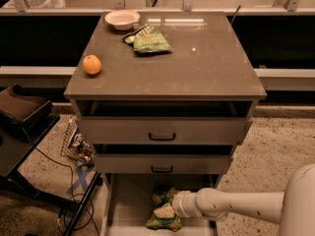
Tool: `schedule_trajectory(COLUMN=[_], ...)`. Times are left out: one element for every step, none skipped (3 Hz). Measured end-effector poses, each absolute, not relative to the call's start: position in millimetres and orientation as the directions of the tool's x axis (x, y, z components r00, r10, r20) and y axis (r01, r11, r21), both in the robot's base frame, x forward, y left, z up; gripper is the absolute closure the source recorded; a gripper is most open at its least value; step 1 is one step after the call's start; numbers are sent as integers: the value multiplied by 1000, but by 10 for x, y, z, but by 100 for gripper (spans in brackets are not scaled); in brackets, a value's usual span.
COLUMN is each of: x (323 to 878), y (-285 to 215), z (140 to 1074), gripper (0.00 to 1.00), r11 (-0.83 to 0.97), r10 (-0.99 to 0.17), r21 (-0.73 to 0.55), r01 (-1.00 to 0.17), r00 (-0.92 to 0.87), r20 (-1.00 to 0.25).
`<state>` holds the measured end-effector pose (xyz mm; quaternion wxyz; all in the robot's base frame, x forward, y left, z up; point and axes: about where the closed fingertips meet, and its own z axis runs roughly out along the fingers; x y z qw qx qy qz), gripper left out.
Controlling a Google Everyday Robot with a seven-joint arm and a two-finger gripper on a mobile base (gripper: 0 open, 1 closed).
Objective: Place green rice chip bag into bottom drawer
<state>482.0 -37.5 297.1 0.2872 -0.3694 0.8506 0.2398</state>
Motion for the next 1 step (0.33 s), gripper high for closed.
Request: schedule_trajectory(x=[4816], y=[-365], z=[2967], gripper=[0], r11=[611], r10=[-491], r21=[197], r01=[-767], r00=[-562], r20=[-666])
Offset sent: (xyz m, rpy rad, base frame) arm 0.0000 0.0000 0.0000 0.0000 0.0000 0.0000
